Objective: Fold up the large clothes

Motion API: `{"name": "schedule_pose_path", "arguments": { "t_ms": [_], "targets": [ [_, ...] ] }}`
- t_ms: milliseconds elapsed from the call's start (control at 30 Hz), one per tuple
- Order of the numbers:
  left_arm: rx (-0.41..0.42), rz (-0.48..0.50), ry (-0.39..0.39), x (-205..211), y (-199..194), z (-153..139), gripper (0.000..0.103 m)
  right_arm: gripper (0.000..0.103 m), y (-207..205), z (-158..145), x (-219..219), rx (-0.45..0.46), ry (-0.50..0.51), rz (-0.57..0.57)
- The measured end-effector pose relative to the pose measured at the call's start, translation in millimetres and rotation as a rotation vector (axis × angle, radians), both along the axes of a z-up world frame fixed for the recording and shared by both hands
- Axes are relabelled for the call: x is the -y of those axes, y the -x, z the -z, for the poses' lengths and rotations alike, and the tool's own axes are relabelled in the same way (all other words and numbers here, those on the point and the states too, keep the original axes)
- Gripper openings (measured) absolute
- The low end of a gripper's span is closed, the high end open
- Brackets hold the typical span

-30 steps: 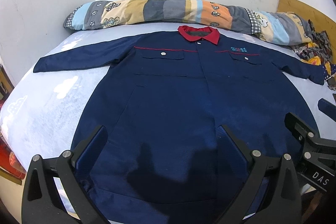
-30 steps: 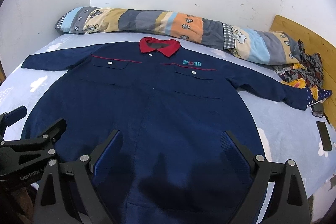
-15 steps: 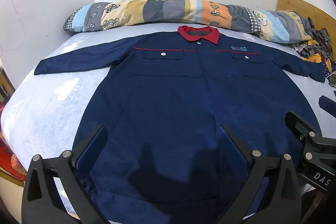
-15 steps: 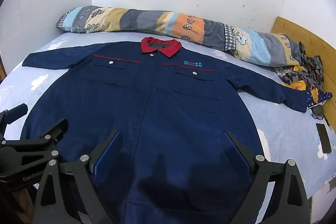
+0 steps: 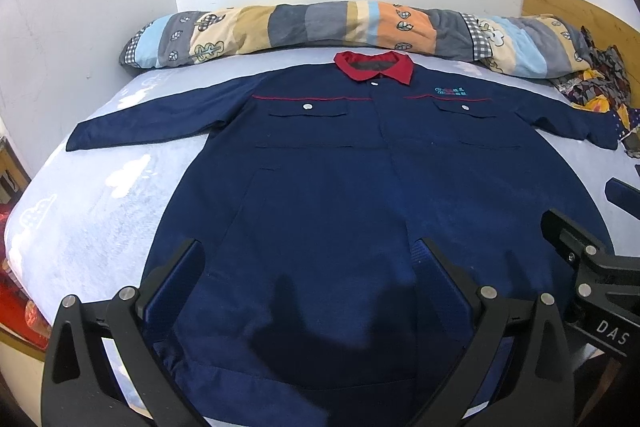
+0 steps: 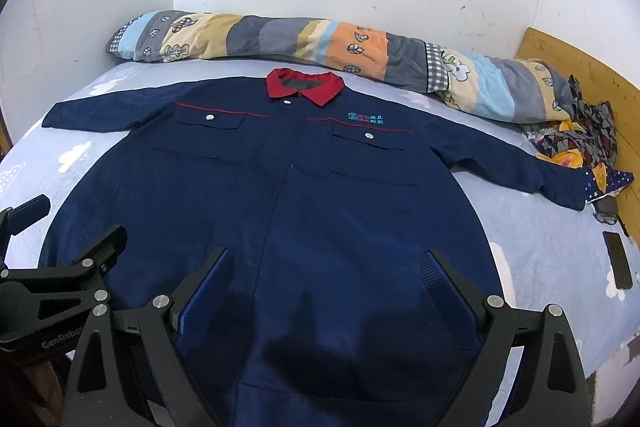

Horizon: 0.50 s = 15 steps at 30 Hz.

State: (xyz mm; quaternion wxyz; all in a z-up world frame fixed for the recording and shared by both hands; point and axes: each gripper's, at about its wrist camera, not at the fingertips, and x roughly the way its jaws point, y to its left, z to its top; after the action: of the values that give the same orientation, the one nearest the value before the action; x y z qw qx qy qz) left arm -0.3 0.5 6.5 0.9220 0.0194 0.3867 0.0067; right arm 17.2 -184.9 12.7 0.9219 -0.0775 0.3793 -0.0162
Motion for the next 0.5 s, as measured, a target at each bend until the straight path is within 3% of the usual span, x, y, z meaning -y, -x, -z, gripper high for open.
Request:
{"name": "schedule_pose_path", "arguments": {
  "t_ms": [267,500],
  "targets": [
    [0.043,0.005,-0.036,-2,40,-6,0.103,0.096,39,-7,10,0.025,-0.023,0.018],
    [0.083,0.004,-0.036,-3,86,-10,0.103,0.096,95,-7,29,0.03,-0.121,0.079]
  ]
}}
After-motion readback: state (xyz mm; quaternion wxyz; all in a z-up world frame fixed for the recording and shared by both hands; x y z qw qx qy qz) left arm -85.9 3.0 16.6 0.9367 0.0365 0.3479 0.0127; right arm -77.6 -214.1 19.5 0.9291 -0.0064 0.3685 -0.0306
